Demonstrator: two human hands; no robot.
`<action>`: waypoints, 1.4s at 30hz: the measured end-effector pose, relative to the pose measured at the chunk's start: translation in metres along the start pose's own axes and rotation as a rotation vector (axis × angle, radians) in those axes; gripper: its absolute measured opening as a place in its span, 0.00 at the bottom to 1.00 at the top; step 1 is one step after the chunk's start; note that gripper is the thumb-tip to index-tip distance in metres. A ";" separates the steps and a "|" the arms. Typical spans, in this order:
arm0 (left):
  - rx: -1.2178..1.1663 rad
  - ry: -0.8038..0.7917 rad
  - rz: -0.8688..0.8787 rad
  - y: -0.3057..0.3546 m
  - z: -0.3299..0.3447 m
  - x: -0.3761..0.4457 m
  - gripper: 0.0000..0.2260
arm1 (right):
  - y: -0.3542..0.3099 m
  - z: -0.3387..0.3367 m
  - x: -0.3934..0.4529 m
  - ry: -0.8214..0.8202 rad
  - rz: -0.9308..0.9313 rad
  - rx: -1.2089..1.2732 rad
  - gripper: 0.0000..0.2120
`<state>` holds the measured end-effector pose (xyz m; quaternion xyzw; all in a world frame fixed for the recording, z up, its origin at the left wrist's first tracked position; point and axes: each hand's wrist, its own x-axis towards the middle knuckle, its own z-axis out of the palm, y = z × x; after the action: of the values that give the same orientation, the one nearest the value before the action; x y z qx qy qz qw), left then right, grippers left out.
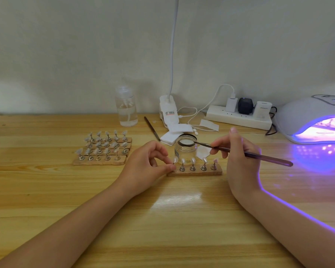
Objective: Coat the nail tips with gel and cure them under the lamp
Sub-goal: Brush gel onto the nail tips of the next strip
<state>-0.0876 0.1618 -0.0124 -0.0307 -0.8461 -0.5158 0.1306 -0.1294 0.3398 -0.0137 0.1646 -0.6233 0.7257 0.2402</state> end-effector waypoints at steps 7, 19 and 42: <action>0.013 -0.013 0.035 0.001 0.001 -0.002 0.13 | -0.001 0.000 0.000 -0.004 0.008 -0.019 0.23; 0.043 0.008 0.070 0.001 0.002 -0.003 0.19 | -0.004 0.001 -0.001 -0.007 0.049 -0.020 0.23; 0.131 -0.100 0.066 -0.002 -0.003 -0.001 0.21 | -0.002 0.000 -0.001 -0.012 0.053 -0.021 0.23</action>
<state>-0.0863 0.1583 -0.0133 -0.0758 -0.8820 -0.4527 0.1070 -0.1275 0.3397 -0.0119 0.1496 -0.6364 0.7244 0.2188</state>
